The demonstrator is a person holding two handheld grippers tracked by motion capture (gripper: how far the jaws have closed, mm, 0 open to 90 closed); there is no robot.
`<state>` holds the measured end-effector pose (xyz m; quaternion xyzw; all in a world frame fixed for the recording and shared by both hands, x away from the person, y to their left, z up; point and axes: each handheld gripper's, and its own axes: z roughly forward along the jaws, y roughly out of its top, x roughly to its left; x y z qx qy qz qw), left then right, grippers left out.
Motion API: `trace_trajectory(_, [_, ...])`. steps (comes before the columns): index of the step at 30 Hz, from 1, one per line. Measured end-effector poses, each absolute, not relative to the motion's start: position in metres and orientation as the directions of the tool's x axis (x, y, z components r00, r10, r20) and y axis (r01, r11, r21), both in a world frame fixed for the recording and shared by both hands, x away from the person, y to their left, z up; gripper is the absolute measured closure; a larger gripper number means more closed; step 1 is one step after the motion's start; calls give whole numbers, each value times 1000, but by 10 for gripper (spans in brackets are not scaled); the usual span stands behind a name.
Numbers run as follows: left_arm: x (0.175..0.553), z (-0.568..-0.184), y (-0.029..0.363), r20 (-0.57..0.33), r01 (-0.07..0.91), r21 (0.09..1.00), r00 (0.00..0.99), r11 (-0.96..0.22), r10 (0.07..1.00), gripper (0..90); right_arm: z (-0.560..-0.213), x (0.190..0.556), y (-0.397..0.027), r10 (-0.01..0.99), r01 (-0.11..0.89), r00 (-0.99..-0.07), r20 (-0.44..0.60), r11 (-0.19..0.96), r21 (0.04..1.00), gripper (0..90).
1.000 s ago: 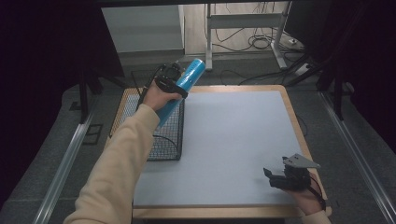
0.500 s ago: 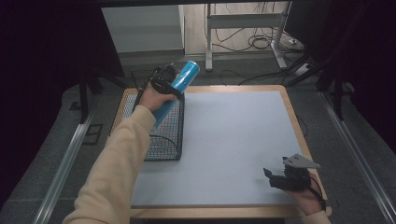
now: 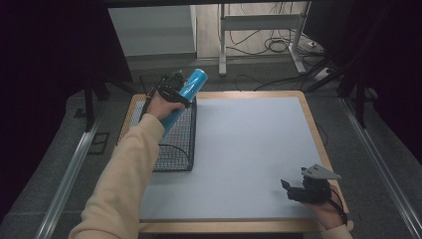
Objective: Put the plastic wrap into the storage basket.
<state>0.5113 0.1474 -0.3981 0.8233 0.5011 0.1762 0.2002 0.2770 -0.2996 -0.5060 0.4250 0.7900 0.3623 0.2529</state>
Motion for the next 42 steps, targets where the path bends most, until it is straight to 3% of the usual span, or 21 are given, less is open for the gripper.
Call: trace_trajectory(42, [517, -430, 145, 165, 806, 380, 423, -453, 891, 311, -505, 276, -300, 855, 483, -510, -98, 378, 790, 152])
